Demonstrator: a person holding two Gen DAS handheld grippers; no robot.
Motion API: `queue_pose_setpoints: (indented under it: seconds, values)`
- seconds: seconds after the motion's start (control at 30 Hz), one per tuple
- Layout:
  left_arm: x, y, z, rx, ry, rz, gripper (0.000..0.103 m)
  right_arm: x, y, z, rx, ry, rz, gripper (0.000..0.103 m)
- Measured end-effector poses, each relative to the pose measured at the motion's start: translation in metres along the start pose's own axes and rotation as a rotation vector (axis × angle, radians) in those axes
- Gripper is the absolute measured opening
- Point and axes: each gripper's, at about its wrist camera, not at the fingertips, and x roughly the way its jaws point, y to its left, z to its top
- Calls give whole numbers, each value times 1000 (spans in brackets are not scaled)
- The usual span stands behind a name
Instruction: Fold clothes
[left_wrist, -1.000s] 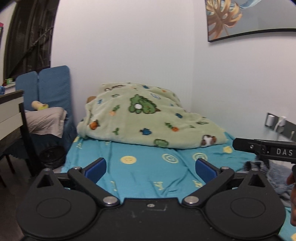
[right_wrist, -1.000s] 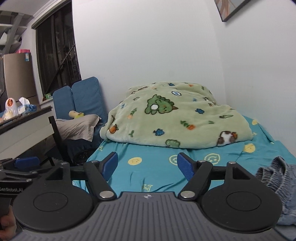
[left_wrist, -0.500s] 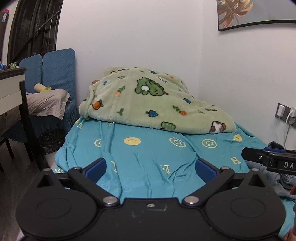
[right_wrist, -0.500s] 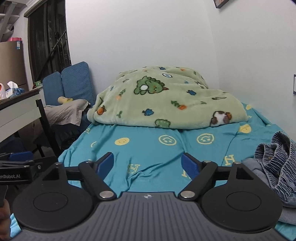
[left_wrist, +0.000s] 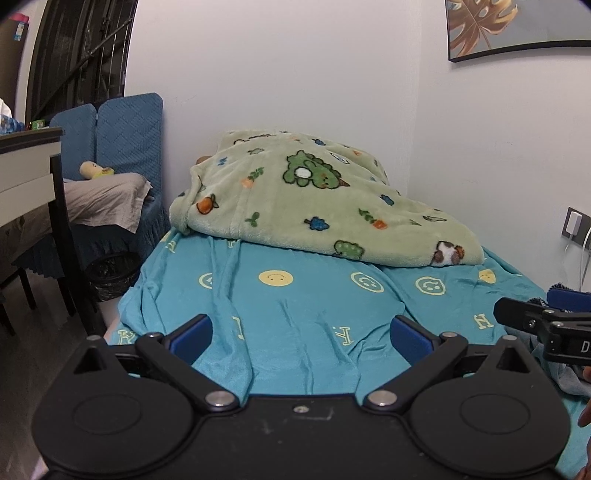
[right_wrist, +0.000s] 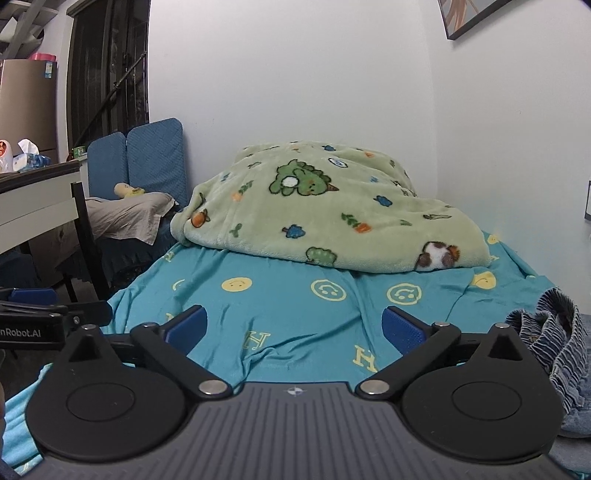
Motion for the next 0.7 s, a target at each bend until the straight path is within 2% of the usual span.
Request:
queue_pose_setpoints:
  seconds: [0.3, 0.7]
  values:
    - [1, 1, -2, 4, 7, 12, 103, 6, -2, -7, 9, 13, -45, 103]
    - [-1, 3, -4, -2, 7, 41, 103, 2, -1, -9, 37, 9, -37, 103]
